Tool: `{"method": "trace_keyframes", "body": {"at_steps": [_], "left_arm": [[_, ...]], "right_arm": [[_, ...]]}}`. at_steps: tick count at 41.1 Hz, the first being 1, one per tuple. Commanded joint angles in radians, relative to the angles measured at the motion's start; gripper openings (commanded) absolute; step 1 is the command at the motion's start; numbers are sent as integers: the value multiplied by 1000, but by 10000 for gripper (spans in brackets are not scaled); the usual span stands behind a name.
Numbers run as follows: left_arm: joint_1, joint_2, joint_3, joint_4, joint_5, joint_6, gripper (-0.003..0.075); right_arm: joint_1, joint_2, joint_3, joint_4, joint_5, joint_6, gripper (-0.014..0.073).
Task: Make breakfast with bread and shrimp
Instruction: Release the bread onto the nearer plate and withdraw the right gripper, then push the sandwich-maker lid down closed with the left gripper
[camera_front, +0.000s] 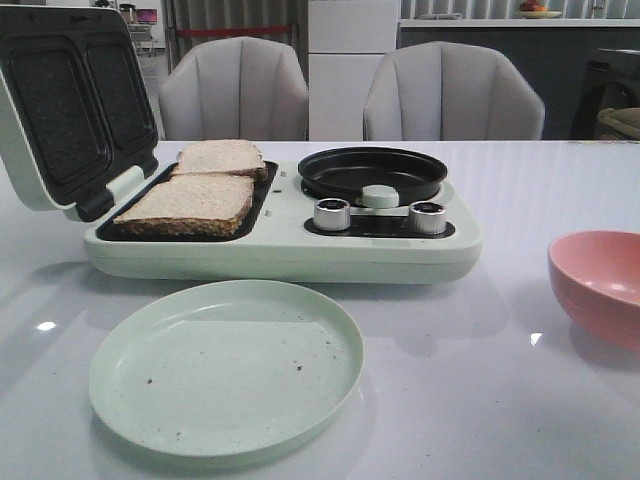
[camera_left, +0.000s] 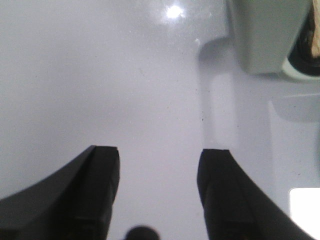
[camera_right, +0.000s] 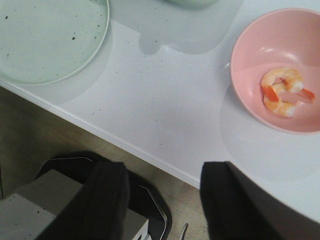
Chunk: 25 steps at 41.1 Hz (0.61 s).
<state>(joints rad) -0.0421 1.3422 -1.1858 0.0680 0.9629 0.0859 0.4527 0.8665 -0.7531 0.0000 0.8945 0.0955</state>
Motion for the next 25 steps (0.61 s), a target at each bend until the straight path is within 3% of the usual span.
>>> {"method": "trace_keyframes", "body": {"at_steps": [1, 6, 10, 18, 25], "left_arm": [[112, 8, -74, -239, -56, 159, 390], [223, 81, -130, -444, -56, 300, 312], [269, 146, -184, -521, -56, 336, 239], [282, 293, -325, -591, -61, 351, 122], [282, 399, -439, -672, -61, 351, 99]], "right_arm": [[-1, -7, -27, -12, -47, -4, 442], [-1, -7, -27, -12, -47, -4, 442], [-1, -7, -27, -12, -47, -4, 442], [-1, -7, -27, -12, -47, -4, 442], [-1, -7, -27, -12, -47, -4, 442]]}}
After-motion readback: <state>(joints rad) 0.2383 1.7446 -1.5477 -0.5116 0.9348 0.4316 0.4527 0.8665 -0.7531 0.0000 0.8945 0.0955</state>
